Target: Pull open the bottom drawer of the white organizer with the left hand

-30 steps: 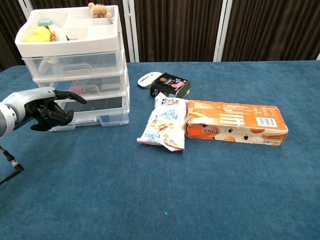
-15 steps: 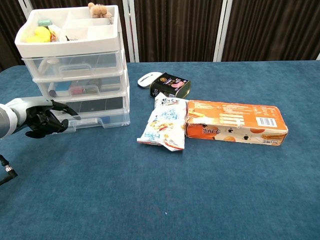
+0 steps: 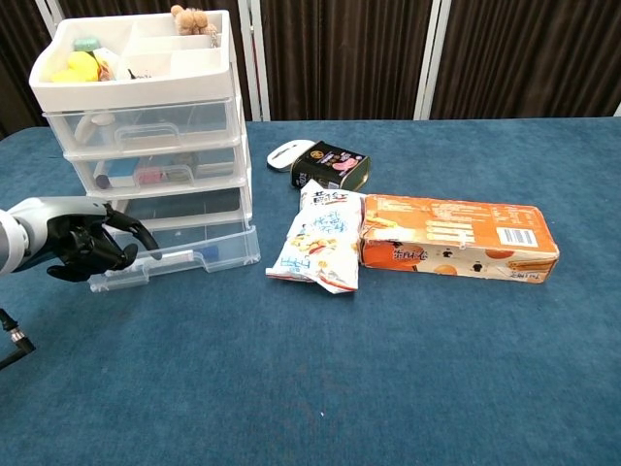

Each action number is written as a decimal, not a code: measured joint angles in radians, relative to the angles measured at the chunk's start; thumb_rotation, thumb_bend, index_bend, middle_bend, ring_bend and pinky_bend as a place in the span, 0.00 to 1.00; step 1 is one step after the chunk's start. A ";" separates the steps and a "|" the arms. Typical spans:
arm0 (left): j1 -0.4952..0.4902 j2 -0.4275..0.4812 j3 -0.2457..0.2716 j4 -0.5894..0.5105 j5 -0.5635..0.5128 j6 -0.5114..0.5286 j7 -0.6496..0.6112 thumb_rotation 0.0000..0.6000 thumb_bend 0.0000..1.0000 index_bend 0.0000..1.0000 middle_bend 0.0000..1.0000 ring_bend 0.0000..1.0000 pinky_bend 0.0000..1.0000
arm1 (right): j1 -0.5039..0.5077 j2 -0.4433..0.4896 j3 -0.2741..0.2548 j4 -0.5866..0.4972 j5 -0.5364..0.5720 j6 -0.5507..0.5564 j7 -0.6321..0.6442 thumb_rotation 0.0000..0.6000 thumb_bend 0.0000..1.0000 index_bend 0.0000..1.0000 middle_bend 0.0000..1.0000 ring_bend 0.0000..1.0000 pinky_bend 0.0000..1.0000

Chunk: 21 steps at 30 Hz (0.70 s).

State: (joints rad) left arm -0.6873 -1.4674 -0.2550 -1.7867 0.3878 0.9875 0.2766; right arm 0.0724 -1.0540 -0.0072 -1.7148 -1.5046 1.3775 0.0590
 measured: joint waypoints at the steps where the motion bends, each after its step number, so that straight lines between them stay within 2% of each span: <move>1: 0.002 0.006 0.006 -0.012 0.004 -0.002 -0.001 1.00 0.68 0.43 0.98 0.95 0.97 | 0.000 0.000 0.000 0.000 0.000 0.000 0.000 1.00 0.10 0.00 0.00 0.00 0.00; 4: 0.007 0.021 0.020 -0.038 0.013 -0.006 -0.004 1.00 0.67 0.40 0.98 0.95 0.97 | 0.000 0.000 0.000 -0.001 0.000 0.000 -0.001 1.00 0.10 0.00 0.00 0.00 0.00; 6: 0.010 0.027 0.029 -0.048 0.023 -0.006 -0.006 1.00 0.64 0.34 0.97 0.94 0.97 | 0.000 0.000 0.000 -0.001 0.000 0.000 -0.001 1.00 0.10 0.00 0.00 0.00 0.00; 9: 0.015 0.033 0.041 -0.054 0.052 0.002 -0.006 1.00 0.42 0.16 0.90 0.87 0.95 | 0.000 0.000 0.000 -0.001 0.000 0.000 0.000 1.00 0.10 0.00 0.00 0.00 0.00; 10: 0.018 0.034 0.044 -0.054 0.068 0.009 -0.008 1.00 0.37 0.13 0.87 0.84 0.93 | 0.000 0.000 0.000 0.000 0.000 0.000 0.000 1.00 0.10 0.00 0.00 0.00 0.00; 12: 0.025 0.034 0.048 -0.054 0.099 0.022 -0.014 1.00 0.27 0.10 0.75 0.72 0.84 | 0.000 0.000 0.000 0.001 0.000 0.000 0.000 1.00 0.10 0.00 0.00 0.00 0.00; 15: 0.037 0.036 0.058 -0.048 0.172 0.051 -0.018 1.00 0.16 0.09 0.51 0.48 0.68 | 0.000 0.000 0.001 0.001 0.001 -0.001 0.000 1.00 0.10 0.00 0.00 0.00 0.00; 16: 0.043 0.037 0.066 -0.046 0.208 0.065 -0.016 1.00 0.14 0.09 0.46 0.43 0.64 | 0.000 0.000 0.001 0.002 0.002 -0.002 0.000 1.00 0.10 0.00 0.00 0.00 0.00; 18: 0.052 0.041 0.081 -0.041 0.269 0.090 -0.010 1.00 0.13 0.09 0.34 0.31 0.49 | 0.001 -0.001 0.001 0.003 0.002 -0.001 -0.001 1.00 0.10 0.00 0.00 0.00 0.00; 21: 0.071 0.054 0.114 -0.038 0.383 0.136 0.006 1.00 0.13 0.09 0.28 0.22 0.39 | 0.001 -0.001 0.003 0.004 0.005 0.000 -0.002 1.00 0.10 0.00 0.00 0.00 0.00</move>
State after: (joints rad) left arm -0.6167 -1.4136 -0.1409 -1.8243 0.7708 1.1235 0.2827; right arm 0.0732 -1.0550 -0.0038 -1.7106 -1.4995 1.3772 0.0575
